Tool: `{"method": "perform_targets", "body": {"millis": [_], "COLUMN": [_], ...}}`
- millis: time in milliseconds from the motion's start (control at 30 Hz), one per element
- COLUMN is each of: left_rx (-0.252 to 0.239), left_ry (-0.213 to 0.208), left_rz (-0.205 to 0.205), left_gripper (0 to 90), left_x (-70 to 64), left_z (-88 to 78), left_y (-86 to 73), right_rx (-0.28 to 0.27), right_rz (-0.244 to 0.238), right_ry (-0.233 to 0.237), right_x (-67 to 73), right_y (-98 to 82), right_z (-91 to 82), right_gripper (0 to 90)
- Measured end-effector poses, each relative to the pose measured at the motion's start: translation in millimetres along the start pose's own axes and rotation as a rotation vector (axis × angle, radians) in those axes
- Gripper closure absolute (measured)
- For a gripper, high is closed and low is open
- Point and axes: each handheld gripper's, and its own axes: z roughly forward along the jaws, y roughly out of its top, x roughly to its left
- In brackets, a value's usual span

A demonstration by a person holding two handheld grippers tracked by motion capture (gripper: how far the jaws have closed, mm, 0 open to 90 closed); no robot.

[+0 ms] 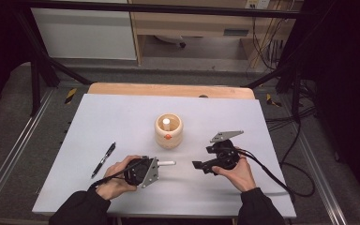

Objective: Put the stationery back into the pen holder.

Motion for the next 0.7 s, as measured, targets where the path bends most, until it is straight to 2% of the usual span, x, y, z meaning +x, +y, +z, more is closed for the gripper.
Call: {"method": "perform_targets", "body": {"millis": [133, 300, 400, 567, 700], "left_rx": [-0.013, -0.033, -0.044, -0.072, -0.095], "left_ry": [-0.007, -0.010, -0.010, -0.013, -0.018], "left_rz": [-0.095, -0.191, -0.241, -0.360, -0.448], "left_gripper": [77.6, 77.6, 77.6, 77.6, 77.6], "left_x": [4.8, 12.1, 15.9, 23.3, 30.3], "left_z": [-2.9, -7.3, -10.3, -15.6, -19.0], "left_y": [-1.9, -3.8, -4.3, -5.7, -6.2], "right_rx": [0.006, 0.017, 0.012, 0.006, -0.011], "right_rz": [0.011, 0.029, 0.036, 0.023, 0.024], "right_ry": [-0.042, -0.084, -0.095, -0.107, -0.098], "right_x": [-9.8, -20.4, -26.1, -31.8, -35.9], "right_y": [-12.7, -26.7, -34.7, -50.1, -61.5], "right_z": [-0.3, -0.4, -0.8, -2.8, -6.6], "right_gripper": [8.1, 3.8, 2.4, 1.9, 1.4]}}
